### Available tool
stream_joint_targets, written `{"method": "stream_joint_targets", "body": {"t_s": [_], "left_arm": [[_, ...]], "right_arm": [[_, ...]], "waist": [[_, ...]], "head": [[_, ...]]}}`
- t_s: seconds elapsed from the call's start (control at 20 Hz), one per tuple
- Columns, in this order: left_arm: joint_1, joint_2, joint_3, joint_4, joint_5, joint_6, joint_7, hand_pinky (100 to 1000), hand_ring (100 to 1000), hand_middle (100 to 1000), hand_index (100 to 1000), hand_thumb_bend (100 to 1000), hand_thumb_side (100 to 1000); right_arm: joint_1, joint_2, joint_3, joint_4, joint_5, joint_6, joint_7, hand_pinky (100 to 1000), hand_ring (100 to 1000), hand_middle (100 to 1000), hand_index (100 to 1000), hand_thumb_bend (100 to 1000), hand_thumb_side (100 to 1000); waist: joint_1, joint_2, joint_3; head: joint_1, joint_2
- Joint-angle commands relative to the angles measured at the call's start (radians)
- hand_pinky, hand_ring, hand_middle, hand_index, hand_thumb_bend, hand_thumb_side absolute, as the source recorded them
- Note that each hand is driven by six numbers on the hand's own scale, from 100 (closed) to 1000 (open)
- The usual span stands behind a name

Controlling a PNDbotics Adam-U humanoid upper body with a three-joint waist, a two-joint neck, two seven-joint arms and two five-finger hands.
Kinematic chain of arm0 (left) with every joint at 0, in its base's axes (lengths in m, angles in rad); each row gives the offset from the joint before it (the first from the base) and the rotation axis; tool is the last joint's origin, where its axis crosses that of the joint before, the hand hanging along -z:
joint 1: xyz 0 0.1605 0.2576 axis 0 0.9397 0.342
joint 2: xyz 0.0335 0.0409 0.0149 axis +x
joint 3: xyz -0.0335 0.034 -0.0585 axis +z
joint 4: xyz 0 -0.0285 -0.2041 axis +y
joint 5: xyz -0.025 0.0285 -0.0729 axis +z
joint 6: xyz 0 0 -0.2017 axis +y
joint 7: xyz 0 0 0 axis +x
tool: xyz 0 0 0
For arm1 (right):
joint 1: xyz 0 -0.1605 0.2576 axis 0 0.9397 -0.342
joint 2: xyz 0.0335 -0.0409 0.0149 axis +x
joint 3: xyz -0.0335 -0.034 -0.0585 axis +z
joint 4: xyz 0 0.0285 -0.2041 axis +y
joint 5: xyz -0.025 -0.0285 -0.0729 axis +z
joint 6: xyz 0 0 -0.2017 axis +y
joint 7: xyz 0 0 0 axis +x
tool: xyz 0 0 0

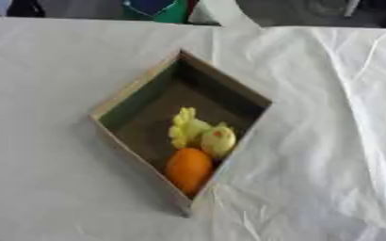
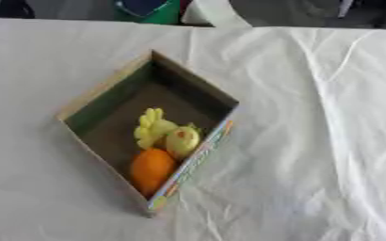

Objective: Pick up objects on the table and place them in the box.

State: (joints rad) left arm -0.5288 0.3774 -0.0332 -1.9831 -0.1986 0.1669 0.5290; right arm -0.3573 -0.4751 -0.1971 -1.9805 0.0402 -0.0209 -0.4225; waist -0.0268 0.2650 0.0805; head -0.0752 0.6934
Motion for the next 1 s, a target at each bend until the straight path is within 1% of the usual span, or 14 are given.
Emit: {"method": "stream_joint_targets", "body": {"t_s": [0.05, 0.3, 0.45, 0.7, 1.0], "left_arm": [[0.041, 0.026, 0.03, -0.017, 0.084, -0.083, 0.081, 452, 669, 638, 820, 125, 1000], [0.12, -0.003, 0.035, -0.017, 0.133, -0.184, 0.086, 457, 663, 632, 820, 139, 1000], [0.15, -0.024, 0.043, -0.017, 0.157, -0.226, 0.086, 459, 656, 623, 812, 144, 1000], [0.175, -0.042, 0.056, -0.017, 0.177, -0.241, 0.104, 455, 649, 617, 806, 145, 1000], [0.183, -0.053, 0.061, -0.017, 0.175, -0.242, 0.119, 451, 642, 612, 800, 142, 1000]], "right_arm": [[-0.01, -0.011, -0.012, -0.019, -0.008, -0.019, -0.001, 703, 553, 473, 709, 100, 480], [-0.012, -0.006, -0.012, -0.019, -0.021, -0.053, 0.0, 701, 561, 484, 714, 100, 494], [-0.01, -0.003, -0.014, -0.019, -0.026, -0.069, -0.003, 700, 563, 487, 716, 100, 499], [-0.011, 0.0, -0.014, -0.019, -0.032, -0.085, -0.001, 699, 563, 486, 716, 100, 500], [-0.011, -0.001, -0.014, -0.019, -0.033, -0.089, 0.002, 699, 563, 485, 716, 100, 501]], "waist": [[-0.001, -0.016, 0.001], [-0.006, -0.013, 0.0], [-0.008, -0.012, -0.001], [-0.008, -0.011, 0.002], [-0.005, -0.01, 0.003]], "head": [[-0.021, 0.001], [-0.04, 0.007], [-0.05, 0.01], [-0.066, 0.012], [-0.063, 0.006]]}}
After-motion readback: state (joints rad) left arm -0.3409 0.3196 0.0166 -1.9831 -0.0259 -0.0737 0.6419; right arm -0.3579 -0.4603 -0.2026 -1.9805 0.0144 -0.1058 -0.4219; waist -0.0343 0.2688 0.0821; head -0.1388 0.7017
